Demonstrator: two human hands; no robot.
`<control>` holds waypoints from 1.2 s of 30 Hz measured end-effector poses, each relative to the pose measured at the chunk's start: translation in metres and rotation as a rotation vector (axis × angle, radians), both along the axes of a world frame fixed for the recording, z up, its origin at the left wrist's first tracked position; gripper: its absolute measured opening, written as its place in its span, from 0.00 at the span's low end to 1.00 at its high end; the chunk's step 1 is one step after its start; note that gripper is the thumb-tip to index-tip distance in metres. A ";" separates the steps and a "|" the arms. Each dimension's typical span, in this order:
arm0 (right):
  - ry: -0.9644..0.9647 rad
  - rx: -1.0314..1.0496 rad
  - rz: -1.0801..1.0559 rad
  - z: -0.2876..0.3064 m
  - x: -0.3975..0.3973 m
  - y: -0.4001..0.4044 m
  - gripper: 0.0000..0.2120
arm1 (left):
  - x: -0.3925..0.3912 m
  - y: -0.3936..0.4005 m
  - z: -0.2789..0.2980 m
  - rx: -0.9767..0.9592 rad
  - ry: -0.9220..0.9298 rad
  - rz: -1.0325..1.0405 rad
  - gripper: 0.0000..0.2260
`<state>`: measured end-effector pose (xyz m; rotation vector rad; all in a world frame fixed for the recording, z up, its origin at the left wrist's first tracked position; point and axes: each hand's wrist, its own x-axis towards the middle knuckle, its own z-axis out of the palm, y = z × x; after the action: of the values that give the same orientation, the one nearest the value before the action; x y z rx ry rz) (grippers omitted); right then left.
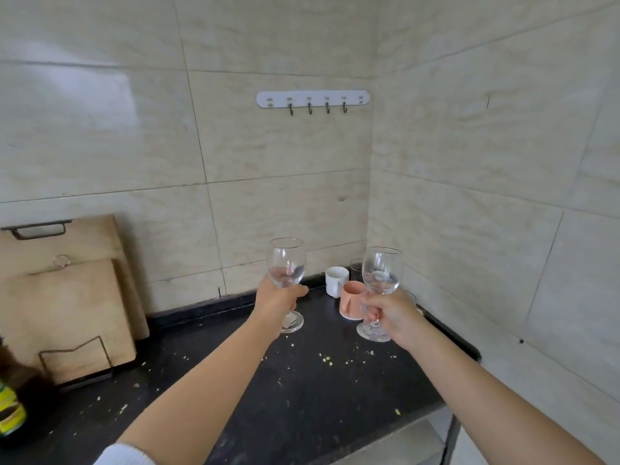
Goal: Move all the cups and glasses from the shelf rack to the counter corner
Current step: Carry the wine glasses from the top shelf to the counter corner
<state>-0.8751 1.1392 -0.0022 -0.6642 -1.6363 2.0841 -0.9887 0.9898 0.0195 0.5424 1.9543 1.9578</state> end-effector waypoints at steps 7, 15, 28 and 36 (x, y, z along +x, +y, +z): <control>-0.090 -0.021 0.023 -0.030 -0.096 0.090 0.12 | -0.078 0.066 -0.029 -0.013 -0.093 0.164 0.15; -0.201 -0.053 0.043 -0.064 -0.209 0.135 0.16 | -0.182 0.117 -0.067 -0.080 -0.152 0.275 0.15; -0.492 0.512 -0.075 -0.178 -0.371 0.178 0.20 | -0.310 0.202 -0.182 -0.471 -0.028 0.304 0.12; -0.629 0.475 0.035 -0.253 -0.429 0.209 0.11 | -0.351 0.236 -0.249 -0.426 -0.301 0.385 0.11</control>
<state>-1.3045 1.3486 -0.2554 -1.1919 -2.3764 1.4748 -1.3395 1.2254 -0.2297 -0.2407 2.2925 1.6116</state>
